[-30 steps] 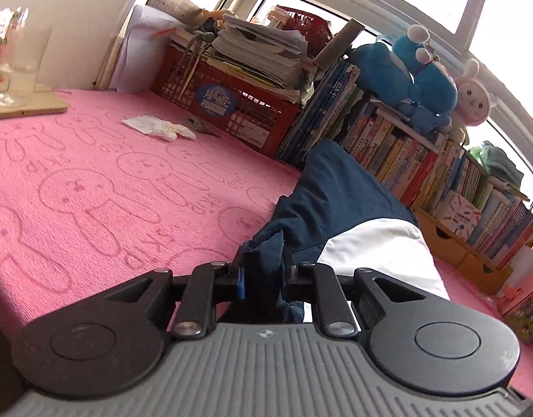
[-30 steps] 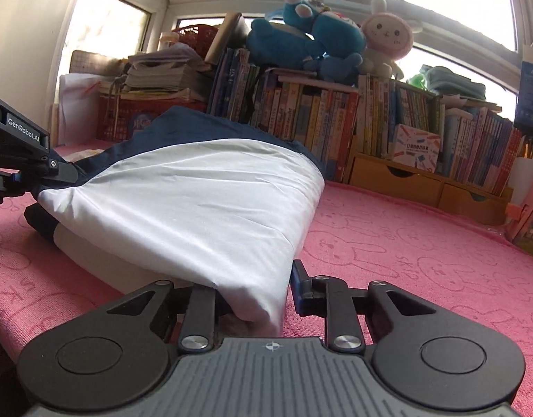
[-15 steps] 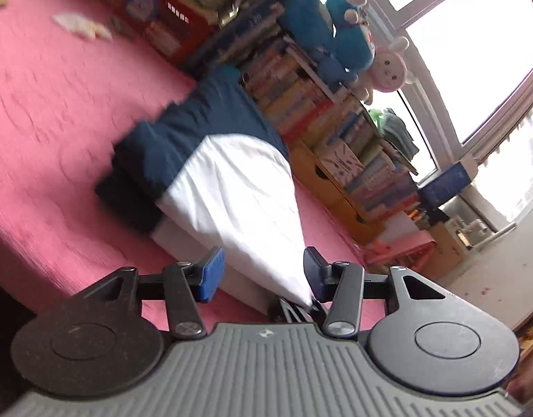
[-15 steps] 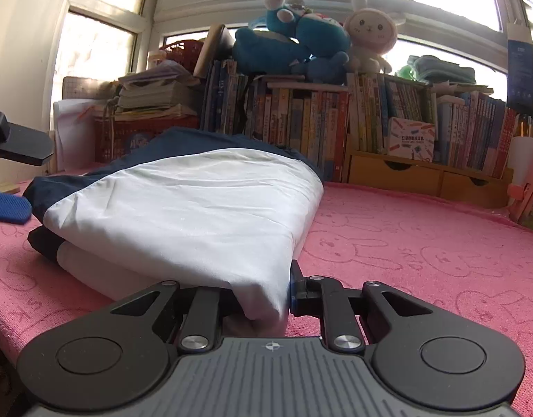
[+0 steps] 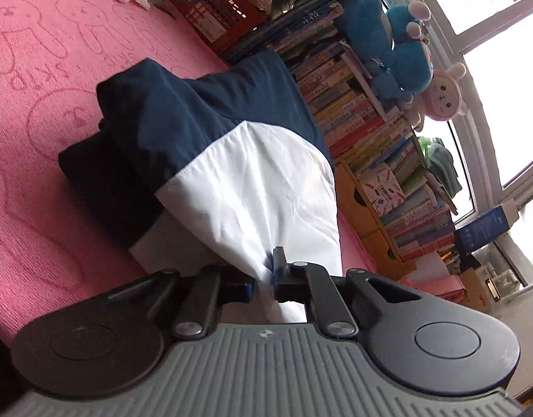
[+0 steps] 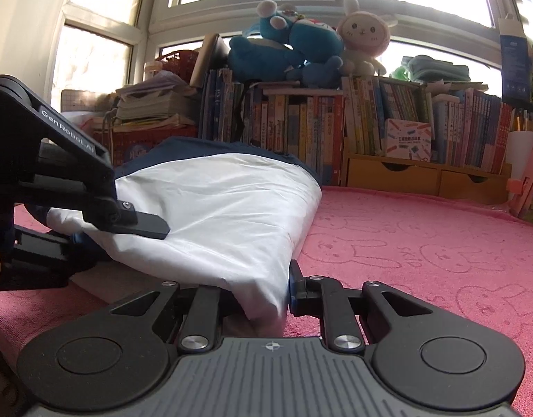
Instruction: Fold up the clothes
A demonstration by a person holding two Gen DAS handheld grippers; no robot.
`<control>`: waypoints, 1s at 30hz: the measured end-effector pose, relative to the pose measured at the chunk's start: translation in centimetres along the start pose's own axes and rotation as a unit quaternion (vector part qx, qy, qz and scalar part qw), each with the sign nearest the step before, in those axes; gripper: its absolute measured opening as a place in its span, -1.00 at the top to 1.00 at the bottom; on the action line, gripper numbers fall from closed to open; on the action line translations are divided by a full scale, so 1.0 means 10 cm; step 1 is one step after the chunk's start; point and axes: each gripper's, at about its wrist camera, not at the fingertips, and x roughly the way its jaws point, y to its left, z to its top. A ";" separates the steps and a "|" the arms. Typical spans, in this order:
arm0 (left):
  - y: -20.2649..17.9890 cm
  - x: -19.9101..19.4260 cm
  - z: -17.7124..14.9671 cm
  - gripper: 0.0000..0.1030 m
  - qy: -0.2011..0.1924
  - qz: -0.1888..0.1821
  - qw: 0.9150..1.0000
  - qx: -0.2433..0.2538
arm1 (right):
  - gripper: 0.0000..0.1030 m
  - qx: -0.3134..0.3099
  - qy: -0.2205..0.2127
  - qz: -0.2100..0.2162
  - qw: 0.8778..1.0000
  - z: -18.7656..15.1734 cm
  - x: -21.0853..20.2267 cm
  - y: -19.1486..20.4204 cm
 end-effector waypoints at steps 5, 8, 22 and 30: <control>0.18 -0.22 0.27 0.85 -0.061 0.054 0.997 0.019 | 0.62 0.003 0.003 -0.005 1.000 0.00 0.00 0.02; 0.25 -0.28 0.29 0.85 -0.090 0.097 0.990 0.042 | 0.60 -0.008 0.000 -0.007 1.000 0.00 0.00 0.04; -0.20 -0.09 -0.16 0.99 -0.224 0.384 0.815 0.371 | 0.64 -0.024 -0.010 -0.007 1.000 0.05 -0.02 0.07; 0.19 -0.88 0.10 0.92 -0.122 0.169 0.966 0.153 | 0.42 0.051 0.028 0.000 0.998 -0.02 -0.01 -0.12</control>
